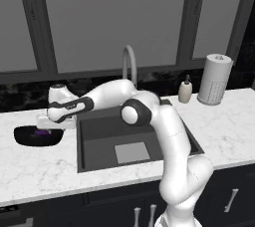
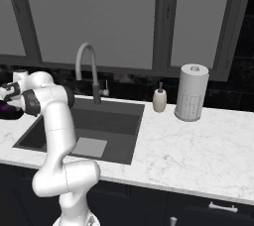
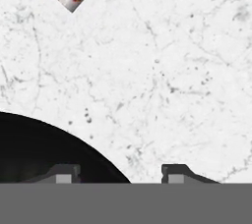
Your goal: Pick the eggplant from the sink and place it in the bowl. Then pick the bowl and place it in the microwave. Then close the microwave door and press the start button.
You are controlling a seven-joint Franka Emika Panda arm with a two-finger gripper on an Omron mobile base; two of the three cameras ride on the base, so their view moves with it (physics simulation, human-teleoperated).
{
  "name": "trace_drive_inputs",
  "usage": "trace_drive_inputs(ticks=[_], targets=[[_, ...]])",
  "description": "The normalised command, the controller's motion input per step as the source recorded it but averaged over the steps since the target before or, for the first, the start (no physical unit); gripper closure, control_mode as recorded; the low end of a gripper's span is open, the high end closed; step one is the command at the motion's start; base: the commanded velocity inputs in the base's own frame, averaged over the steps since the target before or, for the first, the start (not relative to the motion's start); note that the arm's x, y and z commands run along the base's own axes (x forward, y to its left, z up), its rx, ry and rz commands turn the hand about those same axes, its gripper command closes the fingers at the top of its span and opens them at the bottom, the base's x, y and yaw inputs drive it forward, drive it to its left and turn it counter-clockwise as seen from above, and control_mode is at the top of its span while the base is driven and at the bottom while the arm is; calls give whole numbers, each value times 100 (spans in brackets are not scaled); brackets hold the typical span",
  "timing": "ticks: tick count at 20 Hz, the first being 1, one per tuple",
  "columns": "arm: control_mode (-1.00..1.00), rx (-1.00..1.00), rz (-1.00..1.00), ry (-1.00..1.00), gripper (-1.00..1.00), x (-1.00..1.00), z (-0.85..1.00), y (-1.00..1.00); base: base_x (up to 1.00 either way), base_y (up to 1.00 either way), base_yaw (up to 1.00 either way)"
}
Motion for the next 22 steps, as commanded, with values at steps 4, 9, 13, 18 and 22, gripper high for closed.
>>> trace_drive_inputs(ticks=[4,9,13,18,22], targets=[[-100,0,0,0,100,-2,0,11,0,0,0],[-100,0,-2,-8,100,-23,15,1,0,0,0],[-100,0,-6,-8,100,-32,14,0,0,0,0],[-100,0,-10,-1,100,-11,0,0,0,0,0],[-100,1,-13,-6,100,-4,8,-2,0,0,0]])
